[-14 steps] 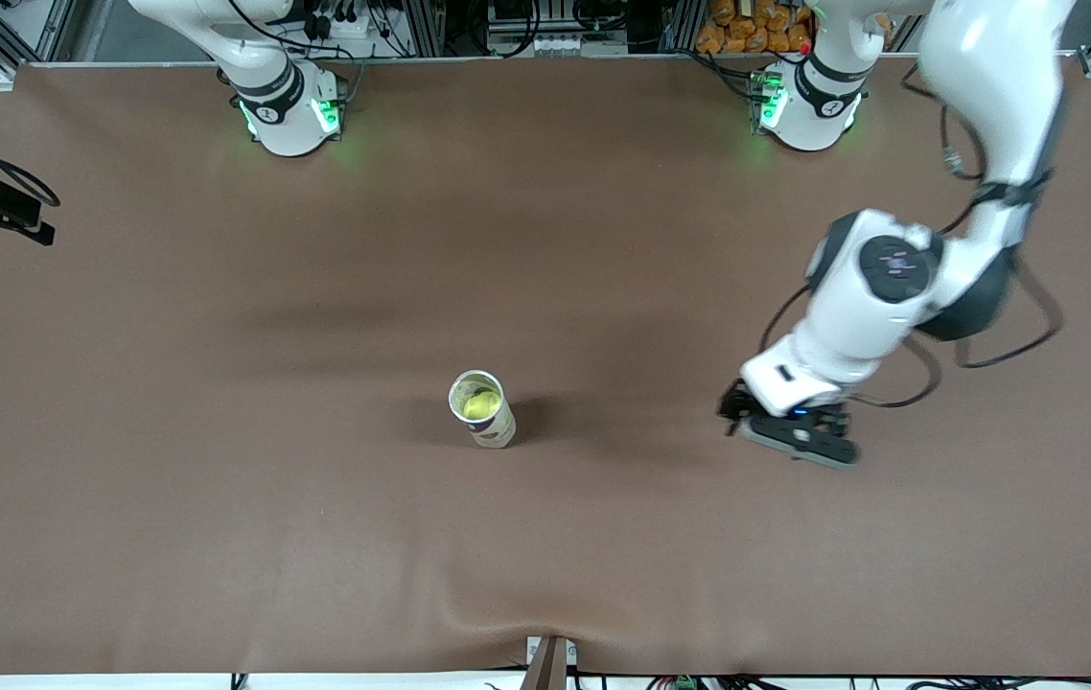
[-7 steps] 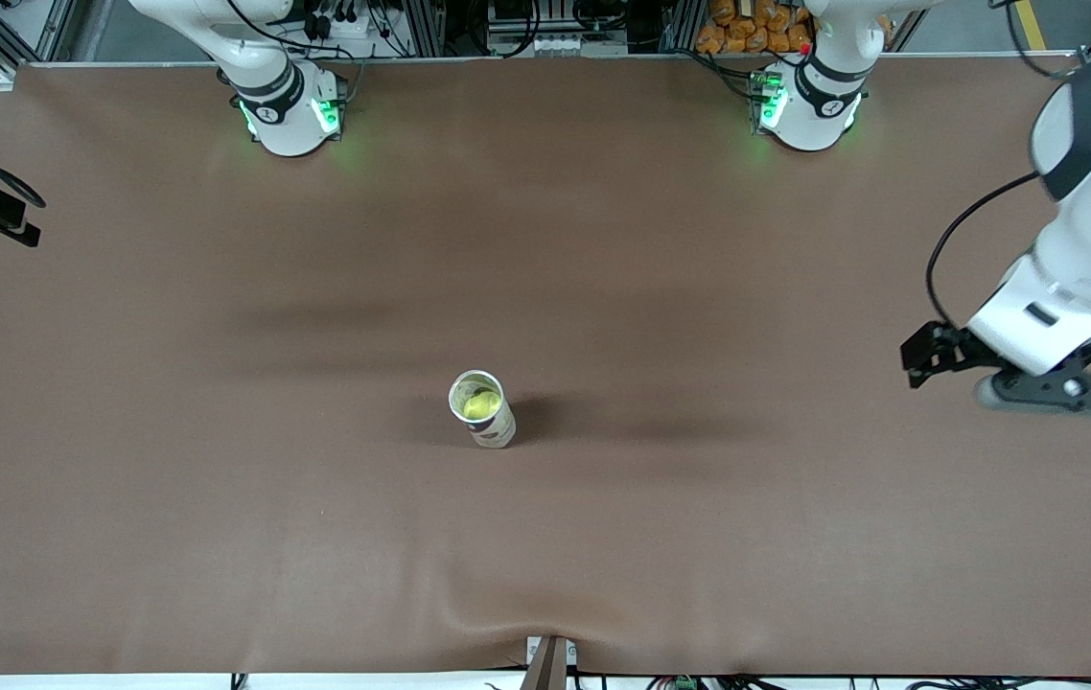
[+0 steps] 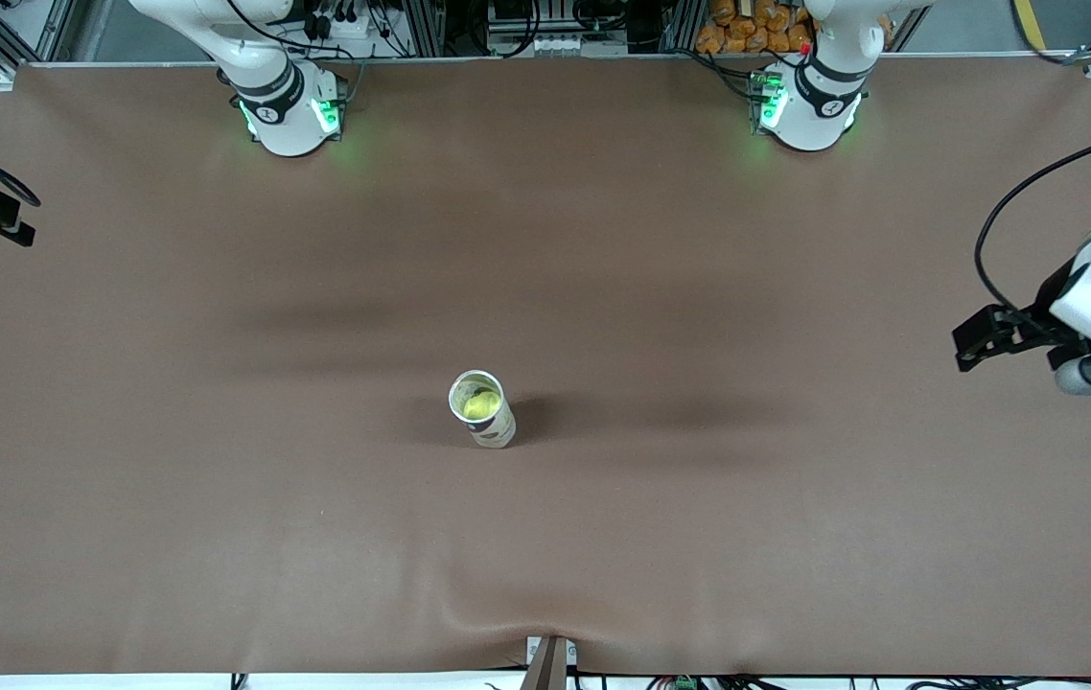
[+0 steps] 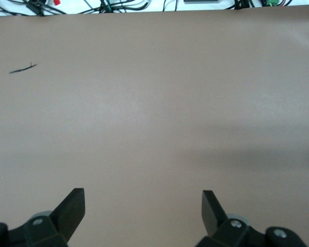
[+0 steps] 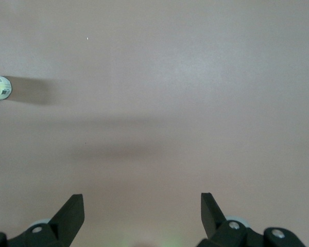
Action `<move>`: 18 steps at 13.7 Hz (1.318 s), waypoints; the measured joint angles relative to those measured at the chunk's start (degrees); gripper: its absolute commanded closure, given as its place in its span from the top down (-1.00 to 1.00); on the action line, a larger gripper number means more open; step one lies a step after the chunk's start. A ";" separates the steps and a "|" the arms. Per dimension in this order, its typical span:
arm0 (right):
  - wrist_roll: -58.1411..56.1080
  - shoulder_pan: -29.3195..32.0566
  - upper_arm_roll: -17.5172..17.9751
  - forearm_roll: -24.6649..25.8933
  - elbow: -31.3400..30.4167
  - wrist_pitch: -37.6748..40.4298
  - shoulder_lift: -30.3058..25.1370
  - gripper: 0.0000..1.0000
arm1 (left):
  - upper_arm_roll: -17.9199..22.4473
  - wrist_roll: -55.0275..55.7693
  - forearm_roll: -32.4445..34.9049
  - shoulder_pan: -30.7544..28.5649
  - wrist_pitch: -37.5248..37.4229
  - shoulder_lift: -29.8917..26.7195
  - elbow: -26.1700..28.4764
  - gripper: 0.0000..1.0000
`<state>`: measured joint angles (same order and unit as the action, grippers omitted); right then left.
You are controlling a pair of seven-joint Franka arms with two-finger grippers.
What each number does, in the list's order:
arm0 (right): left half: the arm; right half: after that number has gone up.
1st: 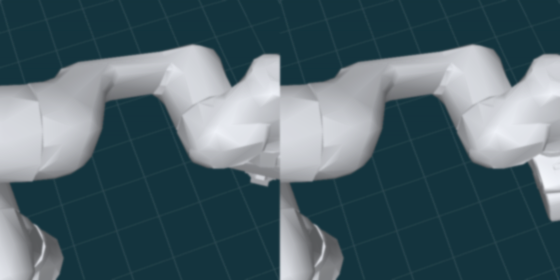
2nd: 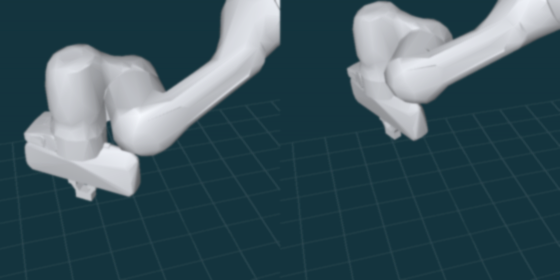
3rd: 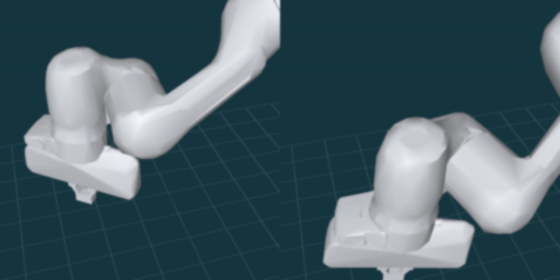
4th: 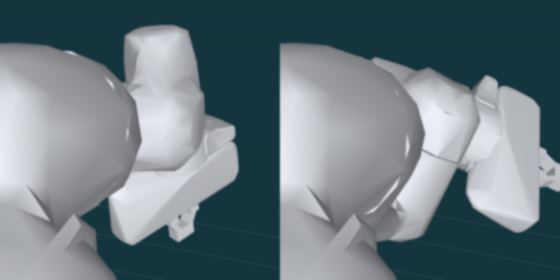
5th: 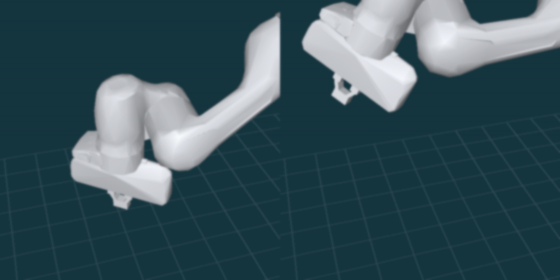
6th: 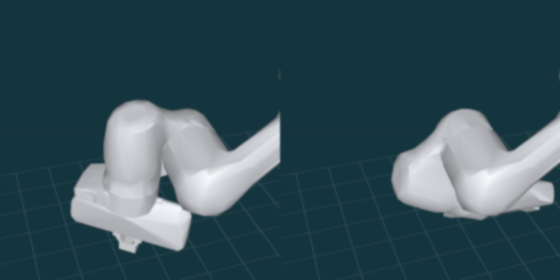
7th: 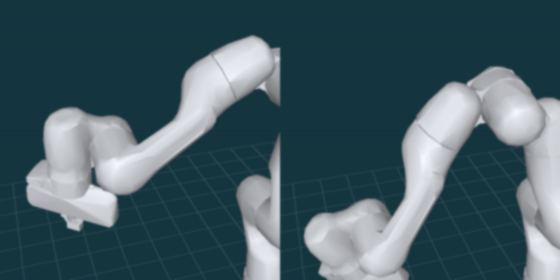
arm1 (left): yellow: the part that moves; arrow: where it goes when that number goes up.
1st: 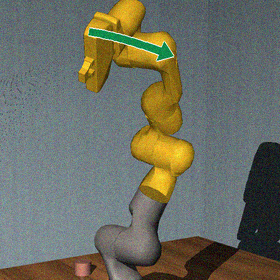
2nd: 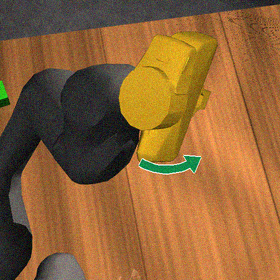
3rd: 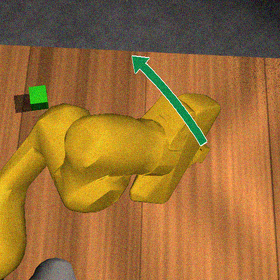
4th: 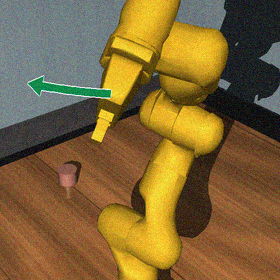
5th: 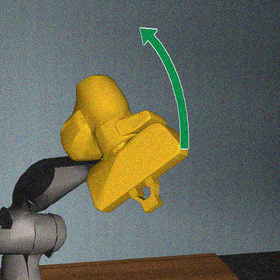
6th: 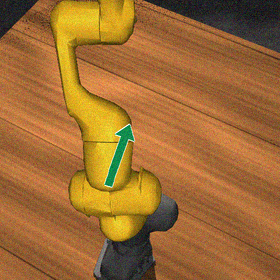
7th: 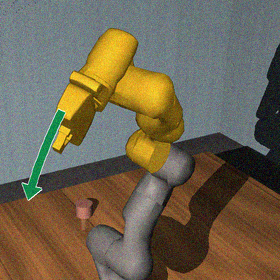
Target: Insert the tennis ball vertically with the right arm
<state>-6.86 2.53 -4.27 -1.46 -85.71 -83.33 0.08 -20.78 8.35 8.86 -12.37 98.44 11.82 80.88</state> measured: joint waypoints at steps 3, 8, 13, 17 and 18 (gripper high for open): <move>0.00 0.00 0.00 0.00 0.03 0.00 0.01 1.00 | 3.57 0.00 -3.19 2.59 -6.11 -5.76 0.29 1.00; 0.00 0.00 0.00 0.00 0.04 0.01 0.01 1.00 | 13.83 -0.50 -6.93 10.76 -9.03 -13.37 6.47 1.00; 0.18 0.00 0.04 -0.32 0.03 0.04 0.07 1.00 | 13.70 -0.48 -7.03 12.78 -8.99 -18.06 12.57 1.00; 0.33 0.00 0.07 -0.67 0.03 0.08 0.40 1.00 | 13.99 -0.48 -7.03 12.67 -8.99 -21.52 14.60 1.00; 0.36 0.00 0.08 -0.69 0.03 0.08 0.41 1.00 | 14.13 -0.48 -7.03 12.42 -8.99 -21.67 14.65 1.00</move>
<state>-6.50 2.53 -4.19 -2.15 -85.67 -83.26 0.49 -6.65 7.86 1.83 0.05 89.46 -9.85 95.53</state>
